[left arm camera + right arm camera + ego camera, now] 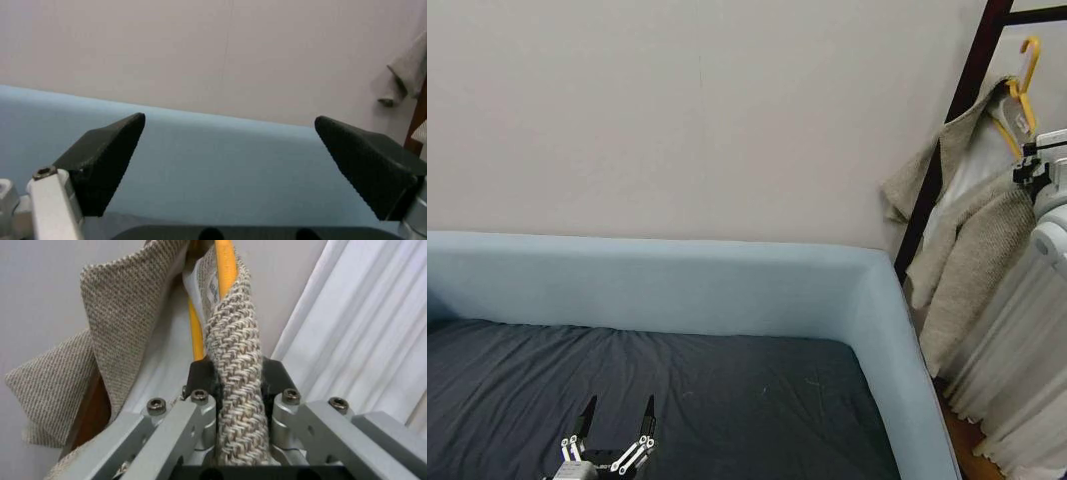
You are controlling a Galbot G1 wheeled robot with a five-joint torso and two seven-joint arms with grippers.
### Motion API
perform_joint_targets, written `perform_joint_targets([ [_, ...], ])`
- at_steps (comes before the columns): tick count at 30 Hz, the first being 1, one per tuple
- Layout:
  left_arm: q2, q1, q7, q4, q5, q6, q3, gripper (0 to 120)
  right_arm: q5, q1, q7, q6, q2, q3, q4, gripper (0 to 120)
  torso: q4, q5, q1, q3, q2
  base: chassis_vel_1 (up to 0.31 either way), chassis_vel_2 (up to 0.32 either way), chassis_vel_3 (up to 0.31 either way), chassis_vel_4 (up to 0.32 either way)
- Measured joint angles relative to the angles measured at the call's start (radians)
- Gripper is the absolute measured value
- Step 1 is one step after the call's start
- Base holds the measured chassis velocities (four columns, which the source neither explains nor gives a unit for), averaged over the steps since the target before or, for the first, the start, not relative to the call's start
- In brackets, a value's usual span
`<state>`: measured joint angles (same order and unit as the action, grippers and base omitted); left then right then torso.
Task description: Pick up the clothes from the sofa and hang them on the clothes hanger.
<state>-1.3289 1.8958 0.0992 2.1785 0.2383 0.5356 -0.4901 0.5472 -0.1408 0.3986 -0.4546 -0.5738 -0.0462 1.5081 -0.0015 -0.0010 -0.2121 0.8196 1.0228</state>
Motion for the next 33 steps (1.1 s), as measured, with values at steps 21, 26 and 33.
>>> perform_joint_targets([
  [21,0.000,0.000,0.000,0.000,0.000,0.000,0.000,100,0.388,0.380,0.111,-0.211,-0.034,0.216,-0.058,10,0.0001,0.0003,0.000,0.000,0.000,0.000,0.000,0.000,0.000],
  [26,0.000,0.000,0.000,0.000,0.000,0.000,0.000,100,0.471,0.433,0.164,-0.252,-0.065,0.239,-0.081,10,0.0003,-0.0002,0.000,0.000,0.000,0.000,0.000,0.000,0.000],
  [33,0.000,0.000,0.000,0.000,0.000,0.000,0.000,100,0.488,0.478,0.209,-0.272,-0.090,0.276,-0.138,10,0.0004,0.0001,0.000,0.000,0.000,0.000,0.000,0.000,0.000],
])
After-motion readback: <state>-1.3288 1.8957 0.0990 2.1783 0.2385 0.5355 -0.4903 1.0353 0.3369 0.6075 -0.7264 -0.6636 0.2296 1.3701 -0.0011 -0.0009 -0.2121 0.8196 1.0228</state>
